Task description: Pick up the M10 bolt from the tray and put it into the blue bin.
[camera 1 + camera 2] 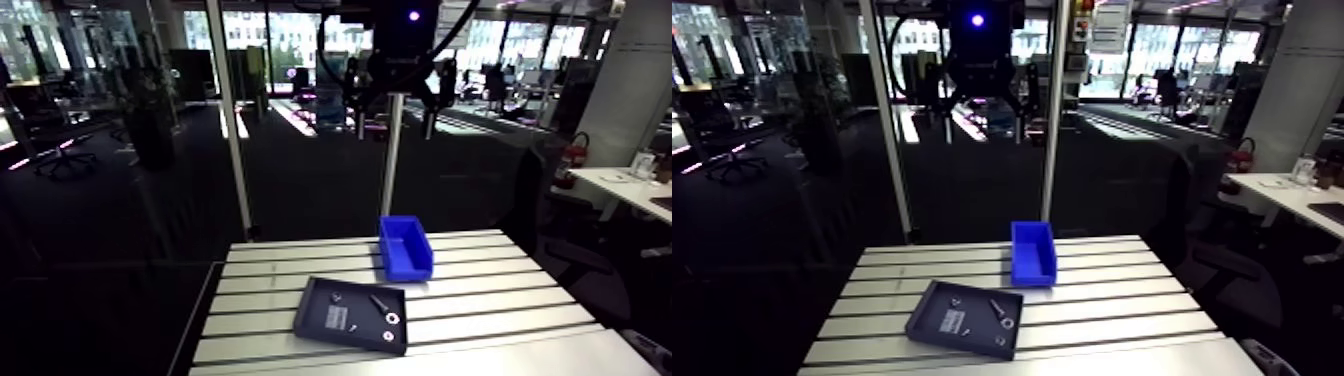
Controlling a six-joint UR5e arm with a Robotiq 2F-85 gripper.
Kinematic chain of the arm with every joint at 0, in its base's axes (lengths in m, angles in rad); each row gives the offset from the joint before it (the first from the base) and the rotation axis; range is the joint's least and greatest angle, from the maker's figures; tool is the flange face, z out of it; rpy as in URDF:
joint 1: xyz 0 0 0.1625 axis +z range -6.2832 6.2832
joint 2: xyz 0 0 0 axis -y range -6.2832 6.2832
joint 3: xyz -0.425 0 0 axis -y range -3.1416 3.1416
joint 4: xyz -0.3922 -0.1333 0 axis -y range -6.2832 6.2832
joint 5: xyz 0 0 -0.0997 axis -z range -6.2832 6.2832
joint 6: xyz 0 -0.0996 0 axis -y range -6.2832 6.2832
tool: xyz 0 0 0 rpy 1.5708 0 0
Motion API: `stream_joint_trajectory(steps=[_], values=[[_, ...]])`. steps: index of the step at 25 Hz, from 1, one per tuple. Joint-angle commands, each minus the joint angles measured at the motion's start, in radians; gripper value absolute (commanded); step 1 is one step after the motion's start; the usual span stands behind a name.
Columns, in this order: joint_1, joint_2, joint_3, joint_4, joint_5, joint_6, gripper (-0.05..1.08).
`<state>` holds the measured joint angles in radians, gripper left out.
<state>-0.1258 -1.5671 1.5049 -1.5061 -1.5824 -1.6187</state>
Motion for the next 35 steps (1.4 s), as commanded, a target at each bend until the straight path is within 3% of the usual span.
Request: stream_joint_trajectory(steps=[1, 9, 17, 24, 35], values=[[0.003, 0.005, 0.007, -0.002, -0.009, -0.026, 0.01], [-0.005, 0.048, 0.008, -0.010, -0.008, -0.209, 0.01], [-0.005, 0.103, 0.024, -0.093, -0.006, -0.330, 0.01], [0.003, 0.146, 0.034, -0.124, 0.006, -0.386, 0.01], [0.008, 0.232, 0.044, -0.180, 0.005, -0.384, 0.01]])
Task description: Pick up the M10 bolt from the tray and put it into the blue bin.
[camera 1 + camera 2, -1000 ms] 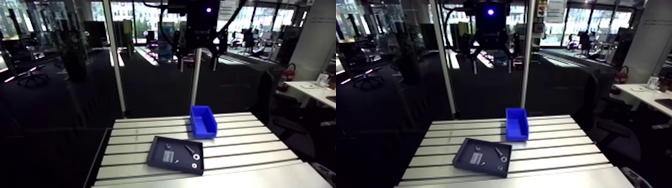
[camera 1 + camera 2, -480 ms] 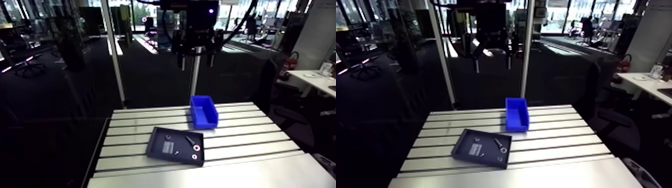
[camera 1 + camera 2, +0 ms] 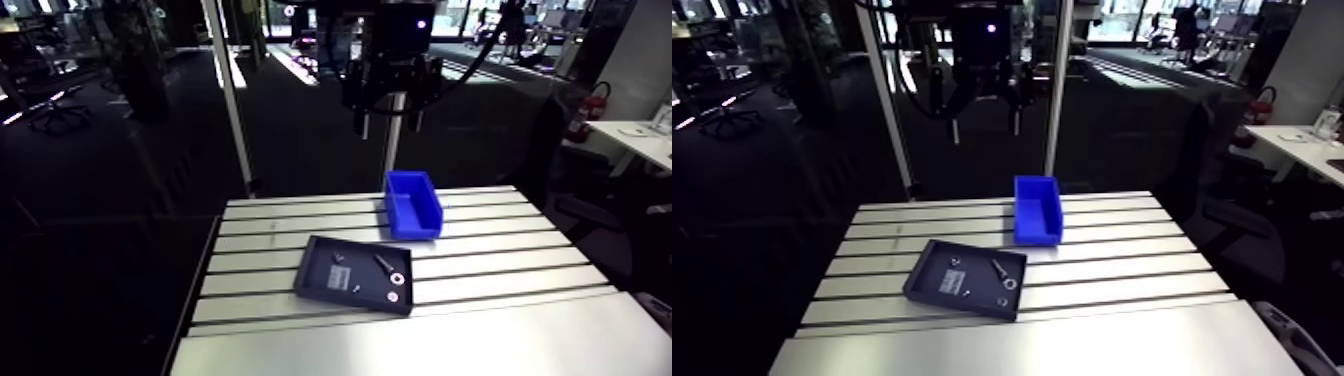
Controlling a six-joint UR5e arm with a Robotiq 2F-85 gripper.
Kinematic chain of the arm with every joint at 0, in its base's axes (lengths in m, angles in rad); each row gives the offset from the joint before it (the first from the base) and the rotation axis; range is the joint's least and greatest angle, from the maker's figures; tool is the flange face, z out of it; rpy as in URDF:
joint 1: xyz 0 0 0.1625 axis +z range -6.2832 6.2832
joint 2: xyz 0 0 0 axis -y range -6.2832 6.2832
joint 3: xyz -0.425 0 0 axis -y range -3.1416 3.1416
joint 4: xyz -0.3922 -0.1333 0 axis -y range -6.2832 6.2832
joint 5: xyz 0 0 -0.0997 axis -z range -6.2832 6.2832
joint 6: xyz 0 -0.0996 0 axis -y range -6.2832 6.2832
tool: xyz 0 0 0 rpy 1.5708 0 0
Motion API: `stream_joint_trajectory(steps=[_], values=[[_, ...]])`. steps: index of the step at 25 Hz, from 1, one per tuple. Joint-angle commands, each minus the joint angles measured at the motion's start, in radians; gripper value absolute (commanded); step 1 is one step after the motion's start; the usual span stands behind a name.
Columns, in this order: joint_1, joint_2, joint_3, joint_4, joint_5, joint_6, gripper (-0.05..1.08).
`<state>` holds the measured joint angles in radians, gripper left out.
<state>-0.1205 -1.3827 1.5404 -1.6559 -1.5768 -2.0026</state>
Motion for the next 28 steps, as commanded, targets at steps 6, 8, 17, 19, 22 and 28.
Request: stream_joint_trajectory(steps=[6, 8, 17, 19, 22, 28], values=[[0.009, 0.083, 0.034, -0.089, -0.007, 0.000, 0.01], [0.010, 0.089, 0.046, -0.109, -0.010, 0.000, 0.01], [0.027, 0.106, 0.086, -0.126, -0.029, 0.008, 0.06], [0.027, 0.106, 0.105, -0.133, -0.042, 0.004, 0.11], [0.027, 0.104, 0.128, -0.169, -0.045, -0.002, 0.20], [0.028, 0.104, 0.189, -0.218, -0.048, -0.003, 0.34]])
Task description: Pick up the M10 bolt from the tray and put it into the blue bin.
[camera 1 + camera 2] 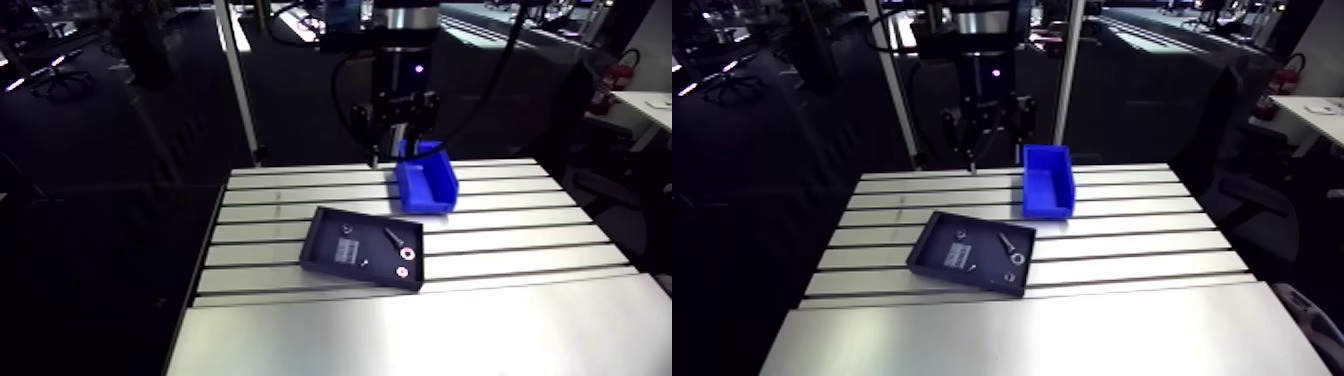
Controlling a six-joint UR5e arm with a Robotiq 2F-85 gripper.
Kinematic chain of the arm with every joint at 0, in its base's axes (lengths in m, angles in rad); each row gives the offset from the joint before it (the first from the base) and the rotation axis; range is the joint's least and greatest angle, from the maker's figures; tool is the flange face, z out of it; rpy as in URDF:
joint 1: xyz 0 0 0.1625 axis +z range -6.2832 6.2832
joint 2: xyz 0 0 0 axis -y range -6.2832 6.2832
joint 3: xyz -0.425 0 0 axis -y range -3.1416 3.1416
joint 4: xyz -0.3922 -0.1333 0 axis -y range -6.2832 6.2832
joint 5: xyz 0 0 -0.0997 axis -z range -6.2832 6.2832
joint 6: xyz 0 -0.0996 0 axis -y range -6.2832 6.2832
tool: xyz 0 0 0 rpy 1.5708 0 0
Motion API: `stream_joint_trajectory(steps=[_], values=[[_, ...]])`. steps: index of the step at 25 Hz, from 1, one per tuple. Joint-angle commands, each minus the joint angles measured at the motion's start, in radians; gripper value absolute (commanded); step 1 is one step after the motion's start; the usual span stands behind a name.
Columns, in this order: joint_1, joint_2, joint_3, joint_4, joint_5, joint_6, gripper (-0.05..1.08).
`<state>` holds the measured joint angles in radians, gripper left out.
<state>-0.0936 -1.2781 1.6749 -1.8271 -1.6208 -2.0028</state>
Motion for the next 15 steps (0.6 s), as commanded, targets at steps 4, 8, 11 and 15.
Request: stream_joint_trajectory(steps=[4, 8, 11, 15], values=[[0.002, 0.000, 0.081, -0.068, -0.004, -0.017, 0.40], [0.000, 0.001, 0.102, -0.084, -0.021, -0.024, 0.44], [-0.002, 0.007, 0.116, -0.103, -0.034, -0.026, 0.44], [0.000, 0.017, 0.139, -0.117, -0.041, -0.046, 0.44]])
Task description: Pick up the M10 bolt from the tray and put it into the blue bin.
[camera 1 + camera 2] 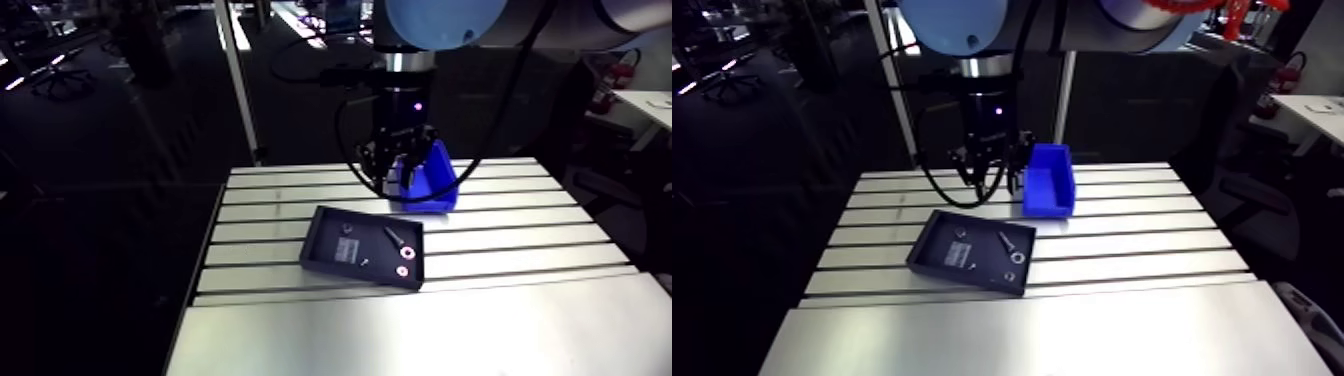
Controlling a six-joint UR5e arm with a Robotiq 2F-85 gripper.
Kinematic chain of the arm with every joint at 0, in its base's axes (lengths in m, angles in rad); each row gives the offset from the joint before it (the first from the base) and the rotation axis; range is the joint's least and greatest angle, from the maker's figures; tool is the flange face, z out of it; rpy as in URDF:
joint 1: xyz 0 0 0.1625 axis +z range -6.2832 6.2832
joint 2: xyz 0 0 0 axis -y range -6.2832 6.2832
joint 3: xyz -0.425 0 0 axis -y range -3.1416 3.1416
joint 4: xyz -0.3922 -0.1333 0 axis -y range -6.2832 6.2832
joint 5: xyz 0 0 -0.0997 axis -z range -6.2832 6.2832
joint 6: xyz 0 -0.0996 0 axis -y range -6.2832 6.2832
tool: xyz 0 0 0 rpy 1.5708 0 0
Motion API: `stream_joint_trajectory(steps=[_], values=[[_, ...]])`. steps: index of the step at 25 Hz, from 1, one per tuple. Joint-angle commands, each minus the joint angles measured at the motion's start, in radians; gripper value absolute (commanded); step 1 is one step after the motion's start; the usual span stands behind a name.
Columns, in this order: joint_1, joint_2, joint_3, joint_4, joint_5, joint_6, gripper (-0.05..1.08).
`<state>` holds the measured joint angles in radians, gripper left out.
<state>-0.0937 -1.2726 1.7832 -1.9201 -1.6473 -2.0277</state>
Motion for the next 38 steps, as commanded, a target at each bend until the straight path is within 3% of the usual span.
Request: stream_joint_trajectory(steps=[1, 9, 21, 25, 38], values=[[0.000, 0.011, 0.035, -0.024, -0.013, -0.024, 0.44], [-0.009, 0.016, 0.074, -0.084, -0.010, -0.061, 0.44], [-0.015, 0.040, 0.101, -0.090, -0.009, -0.079, 0.44], [-0.017, 0.045, 0.115, -0.153, -0.007, -0.084, 0.44], [-0.037, 0.051, 0.149, -0.211, -0.001, -0.101, 0.44]])
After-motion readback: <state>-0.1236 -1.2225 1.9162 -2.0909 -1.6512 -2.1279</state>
